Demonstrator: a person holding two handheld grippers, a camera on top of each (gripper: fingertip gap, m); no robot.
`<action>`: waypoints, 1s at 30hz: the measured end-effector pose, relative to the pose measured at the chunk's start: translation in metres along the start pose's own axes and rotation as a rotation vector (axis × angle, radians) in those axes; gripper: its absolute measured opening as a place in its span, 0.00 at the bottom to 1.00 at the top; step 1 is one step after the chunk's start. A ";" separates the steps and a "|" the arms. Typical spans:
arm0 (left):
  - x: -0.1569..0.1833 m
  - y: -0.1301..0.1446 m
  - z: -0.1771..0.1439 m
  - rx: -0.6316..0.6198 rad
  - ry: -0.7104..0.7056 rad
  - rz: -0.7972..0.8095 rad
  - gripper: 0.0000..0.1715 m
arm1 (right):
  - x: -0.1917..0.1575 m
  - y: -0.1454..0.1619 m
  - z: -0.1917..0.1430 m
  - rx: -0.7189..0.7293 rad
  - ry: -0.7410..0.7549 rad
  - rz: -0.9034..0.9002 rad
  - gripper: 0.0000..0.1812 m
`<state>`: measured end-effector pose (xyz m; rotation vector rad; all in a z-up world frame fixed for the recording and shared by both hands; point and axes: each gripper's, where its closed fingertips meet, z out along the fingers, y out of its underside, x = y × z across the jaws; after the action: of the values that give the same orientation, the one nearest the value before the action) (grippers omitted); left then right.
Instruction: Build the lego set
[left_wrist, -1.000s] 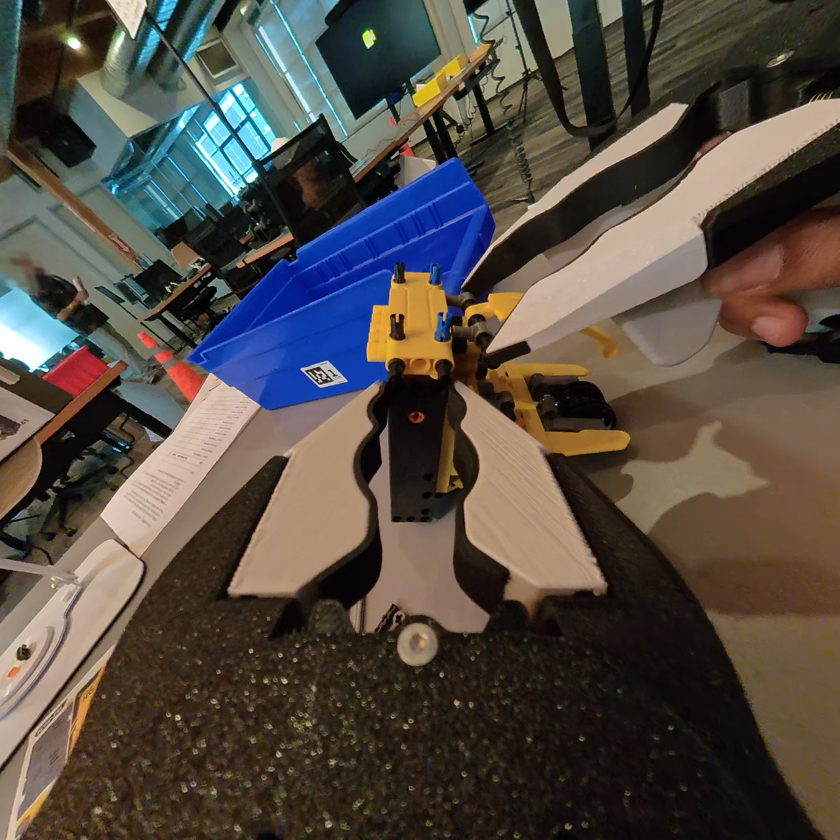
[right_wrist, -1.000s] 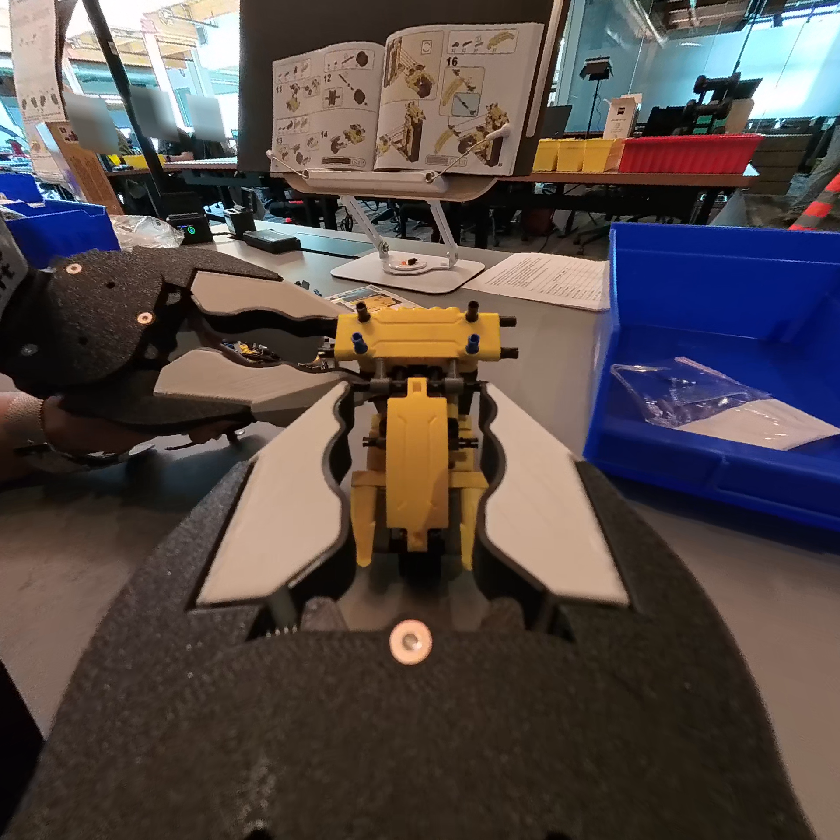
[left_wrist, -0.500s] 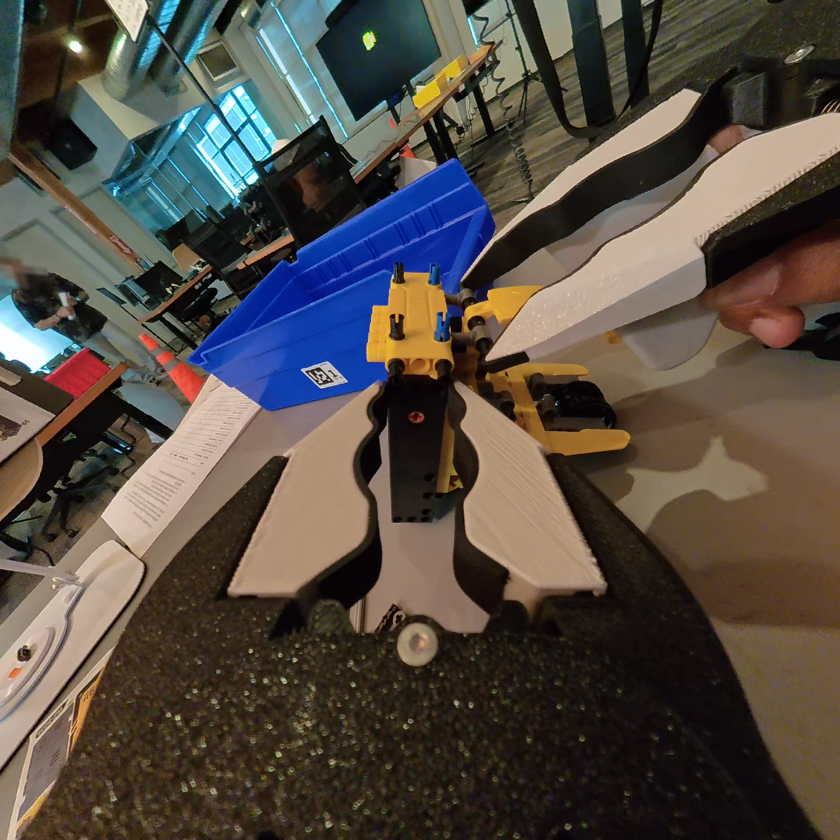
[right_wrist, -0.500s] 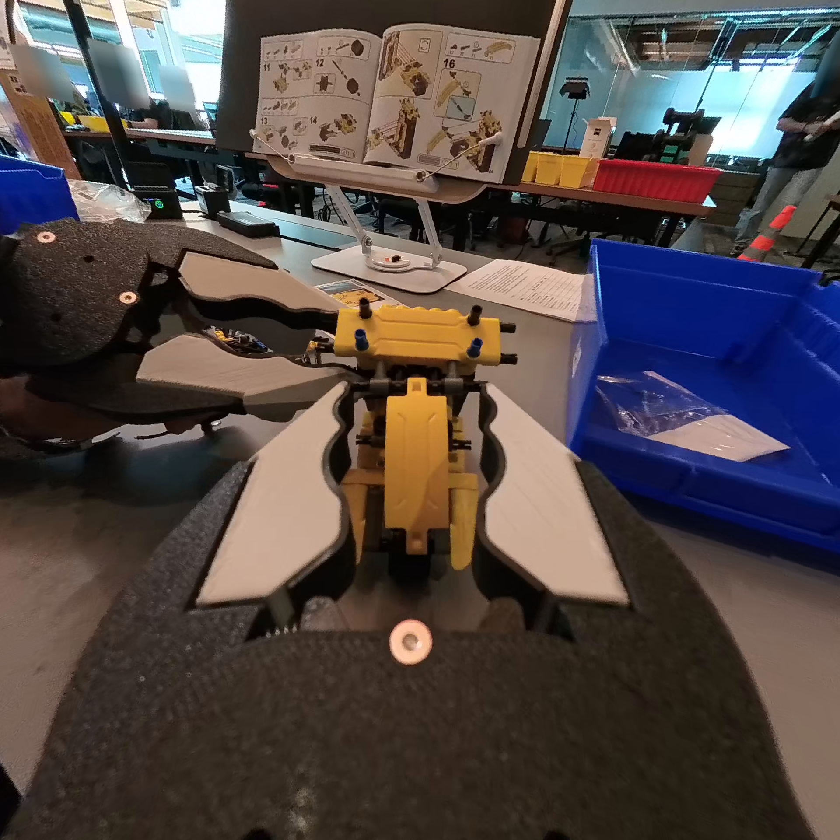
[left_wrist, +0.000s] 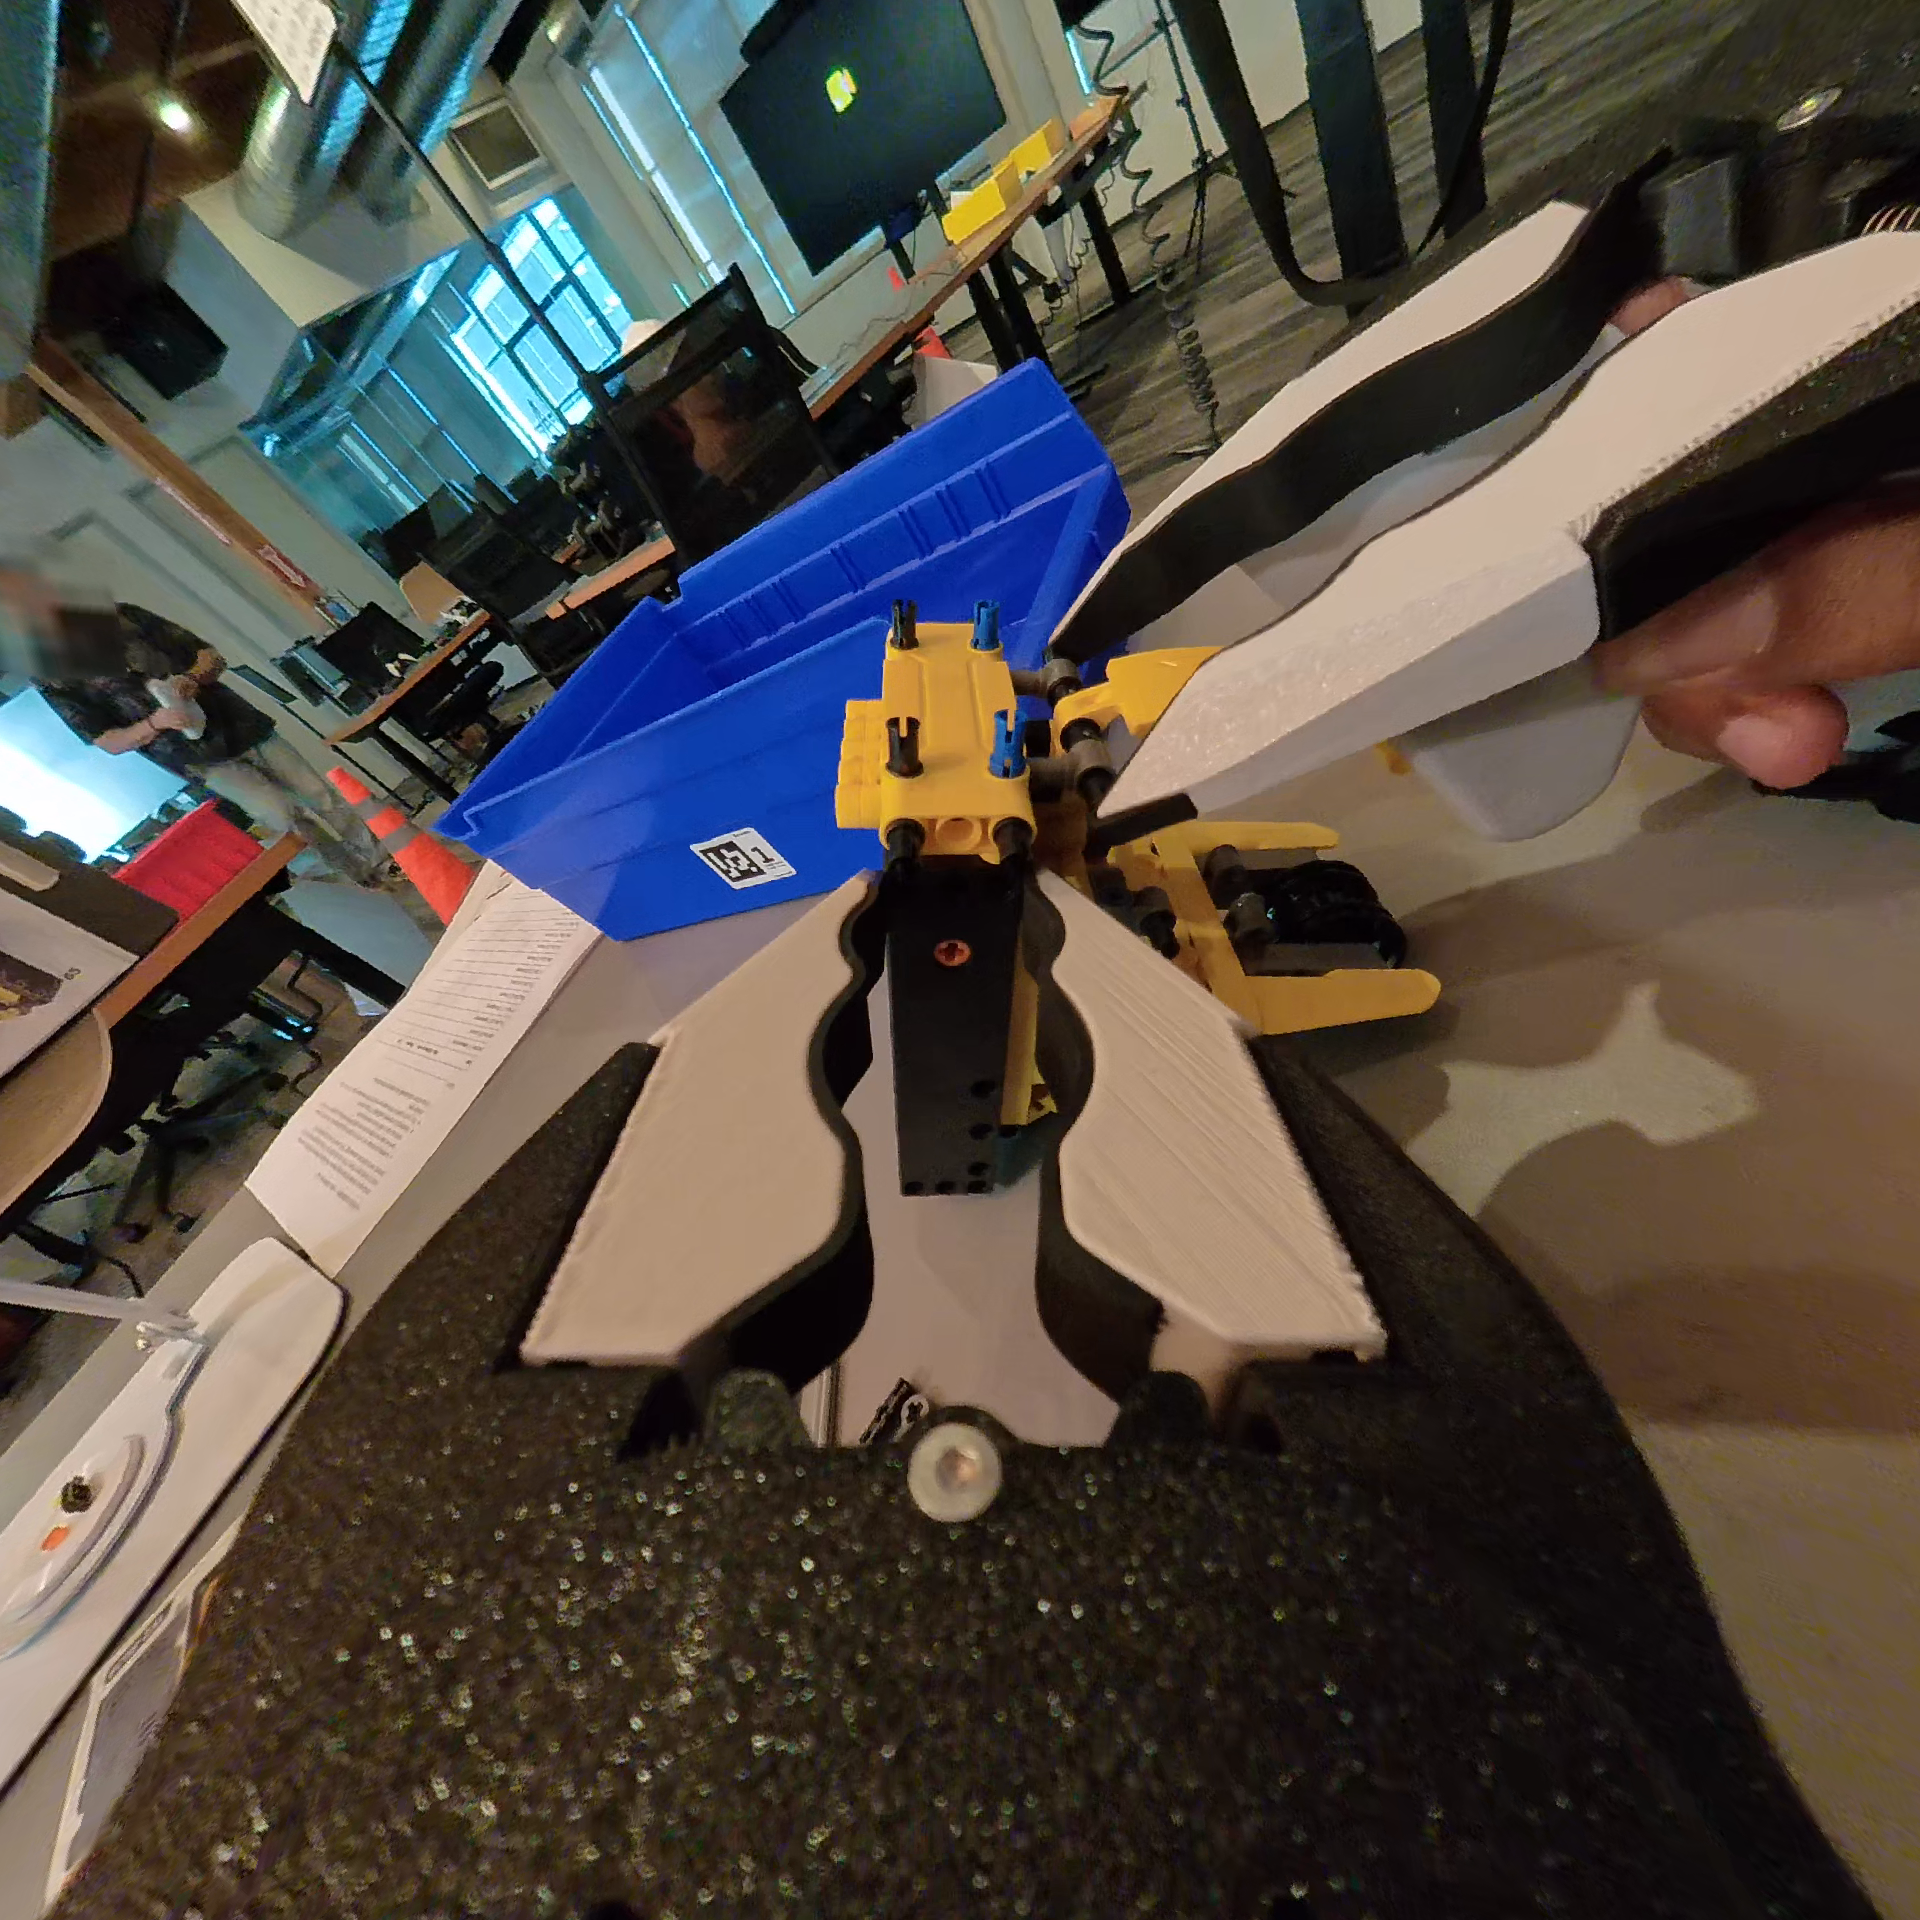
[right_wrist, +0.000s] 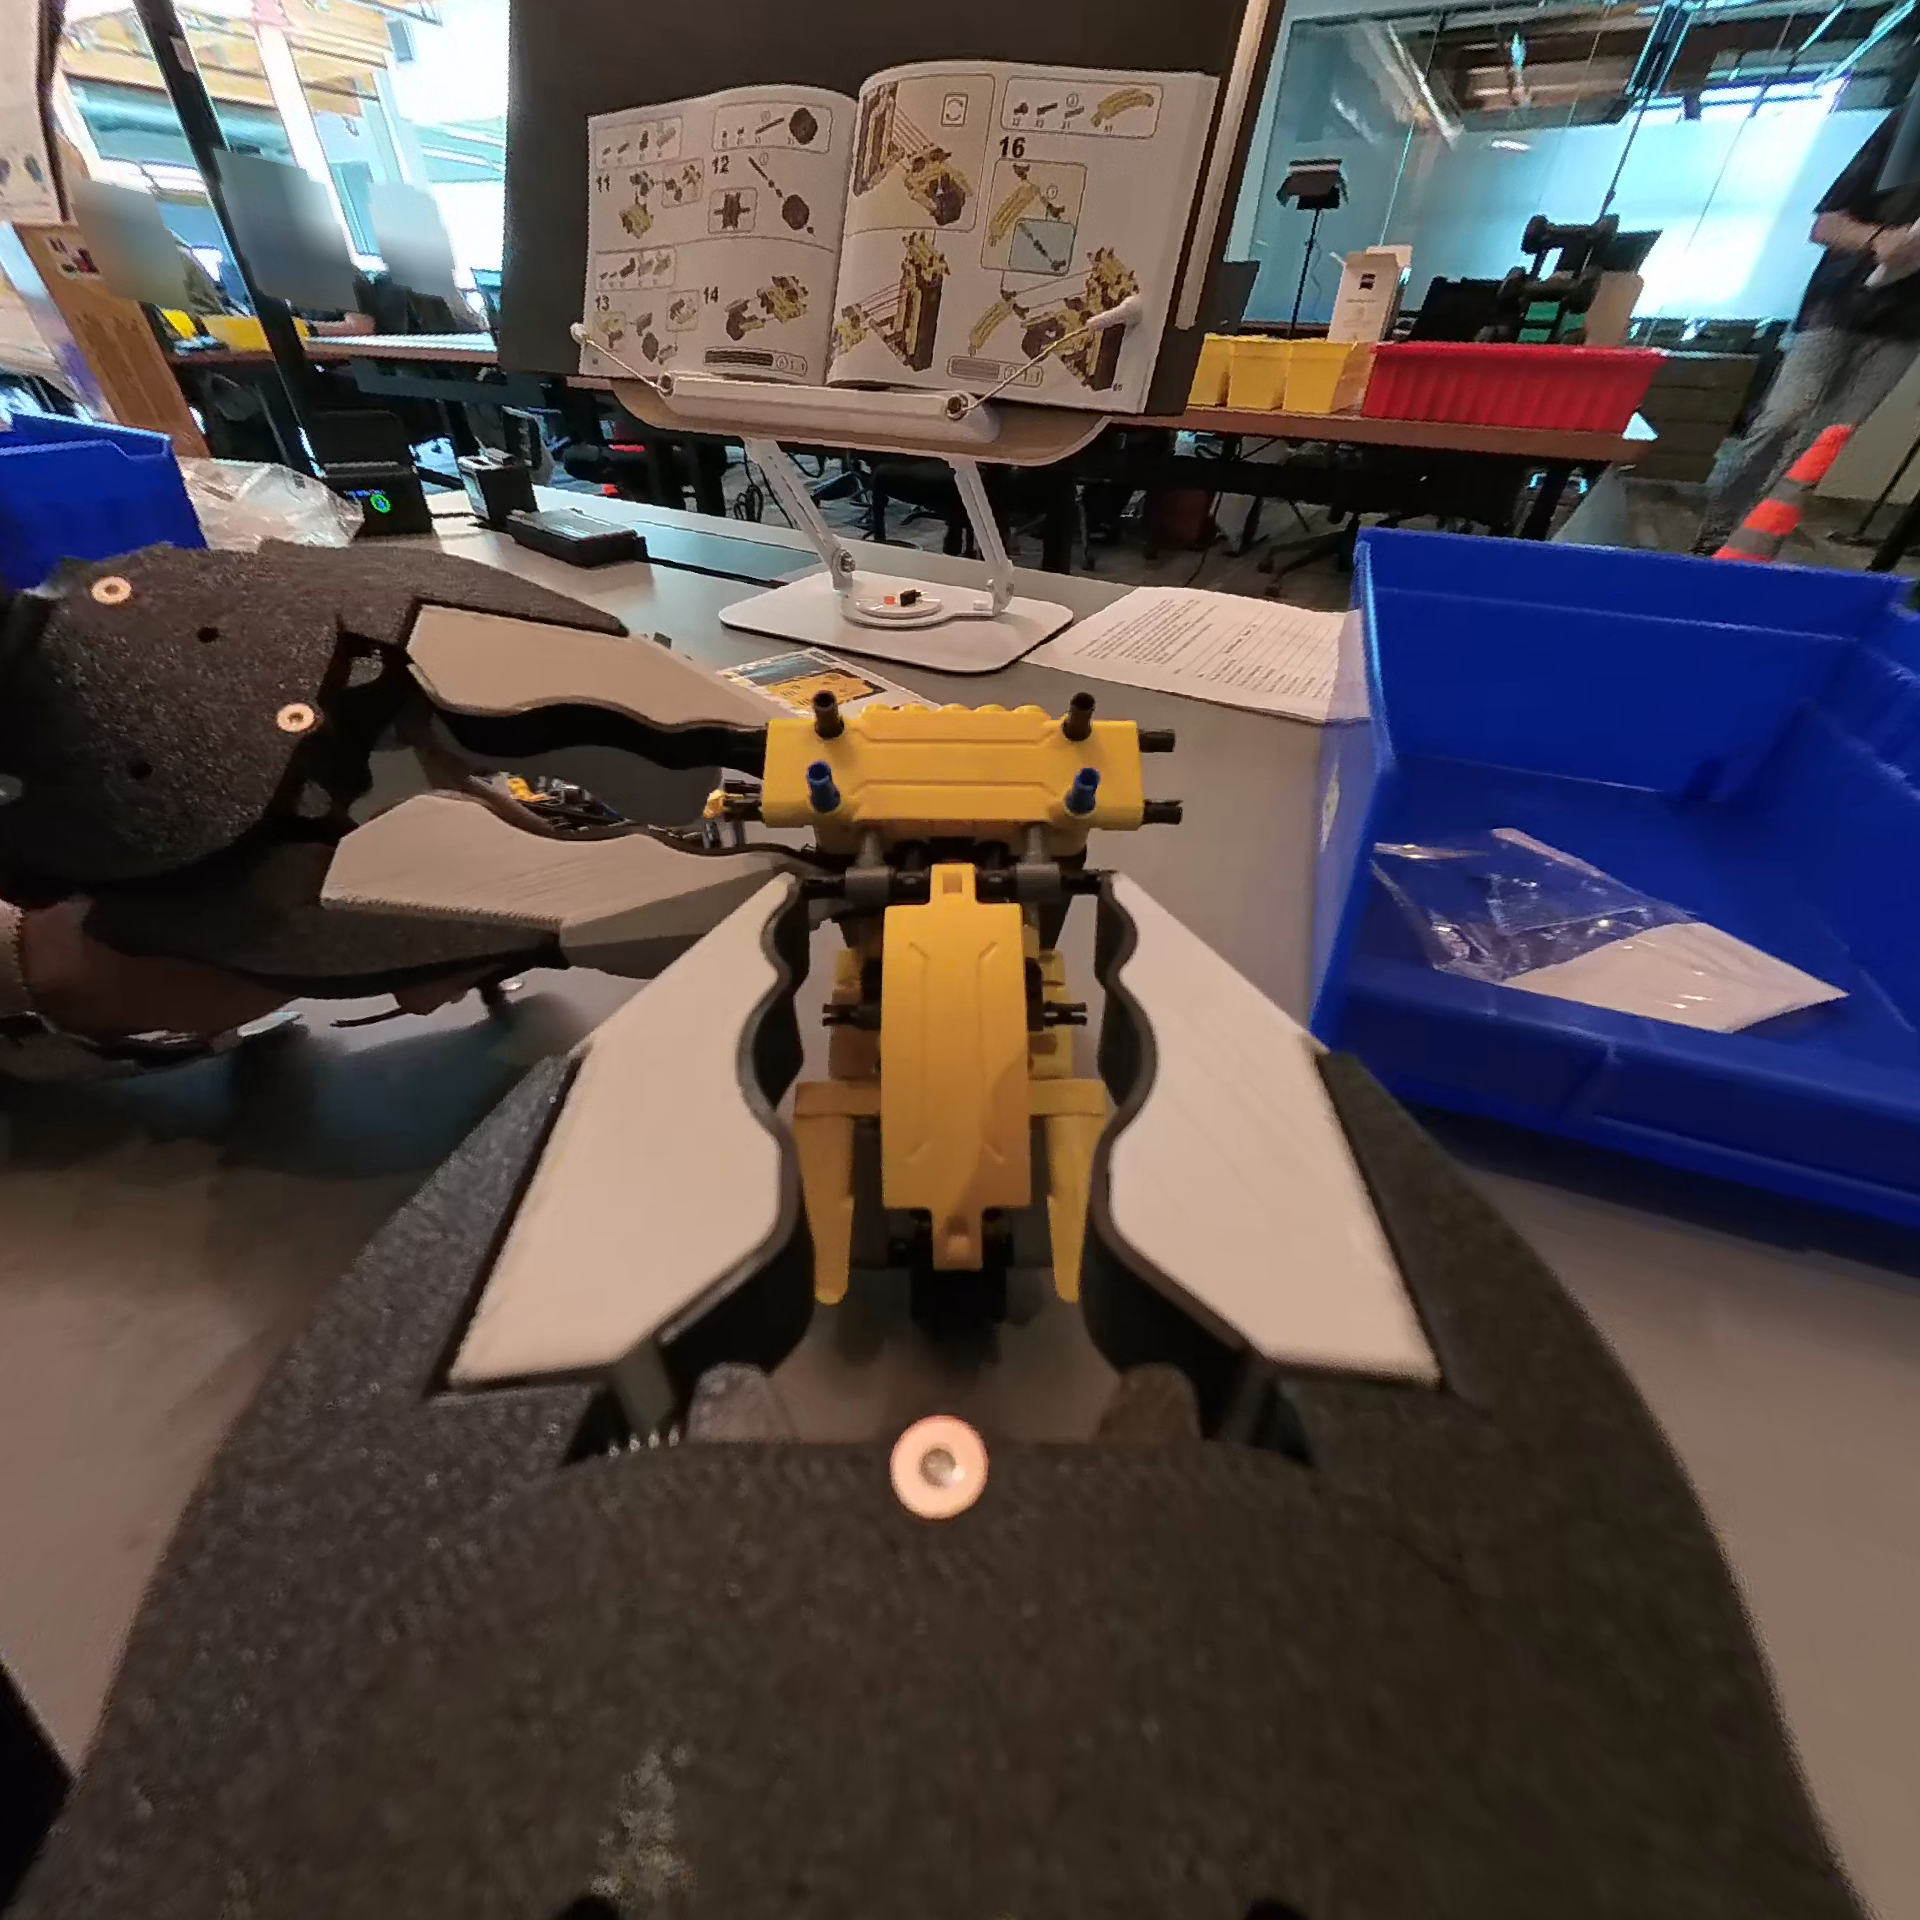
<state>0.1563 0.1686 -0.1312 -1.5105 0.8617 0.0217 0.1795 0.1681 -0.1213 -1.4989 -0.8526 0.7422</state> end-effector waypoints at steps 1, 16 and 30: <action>0.000 0.000 0.000 -0.001 -0.002 0.003 0.15 | 0.000 0.000 0.000 0.001 -0.003 0.008 0.30; 0.001 0.000 -0.001 0.005 0.002 0.029 0.15 | -0.002 -0.001 -0.001 0.014 -0.020 0.030 0.30; 0.004 -0.001 -0.003 0.024 0.011 0.079 0.15 | -0.003 -0.001 -0.004 0.013 -0.042 -0.018 0.30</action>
<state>0.1577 0.1640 -0.1319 -1.4550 0.9267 0.0609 0.1813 0.1637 -0.1198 -1.4668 -0.8907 0.7669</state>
